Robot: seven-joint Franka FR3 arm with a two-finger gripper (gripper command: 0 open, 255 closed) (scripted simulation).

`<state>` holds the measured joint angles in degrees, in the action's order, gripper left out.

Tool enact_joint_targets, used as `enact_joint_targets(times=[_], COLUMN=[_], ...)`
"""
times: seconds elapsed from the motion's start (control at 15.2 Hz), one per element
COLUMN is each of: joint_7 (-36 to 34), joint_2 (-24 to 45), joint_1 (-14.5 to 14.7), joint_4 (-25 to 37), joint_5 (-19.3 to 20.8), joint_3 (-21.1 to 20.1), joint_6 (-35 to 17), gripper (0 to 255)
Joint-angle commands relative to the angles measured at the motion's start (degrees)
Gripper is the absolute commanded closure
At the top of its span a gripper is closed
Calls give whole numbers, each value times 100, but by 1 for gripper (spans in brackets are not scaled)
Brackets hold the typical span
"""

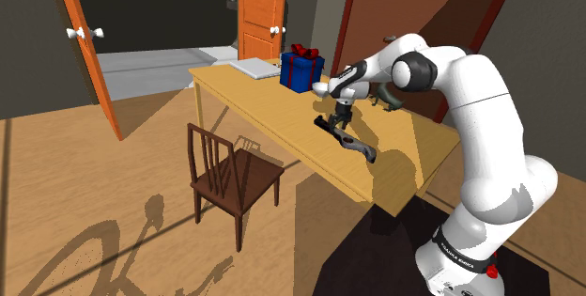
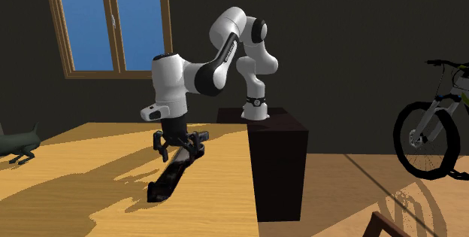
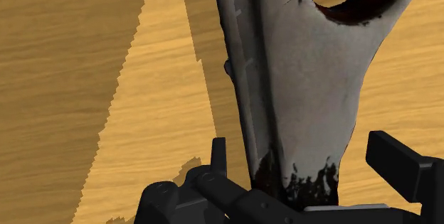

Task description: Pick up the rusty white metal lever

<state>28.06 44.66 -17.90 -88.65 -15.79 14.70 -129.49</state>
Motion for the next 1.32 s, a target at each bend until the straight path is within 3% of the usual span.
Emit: enact_joint_targets(times=[0.0, 0.07, 0.13, 0.73, 1.25], joint_7=[15, 15, 11, 14, -51], joint_2=[89, 89, 89, 90, -315], joint_1=[-19, -19, -15, -19, 40], joint_4=[32, 33, 27, 34, 2], joint_5=[-20, -20, -20, -20, 85], joint_3=[-17, -17, -18, -17, 73], joint_6=[-59, -58, -65, -58, 311], gripper=[0, 0, 255, 255, 255])
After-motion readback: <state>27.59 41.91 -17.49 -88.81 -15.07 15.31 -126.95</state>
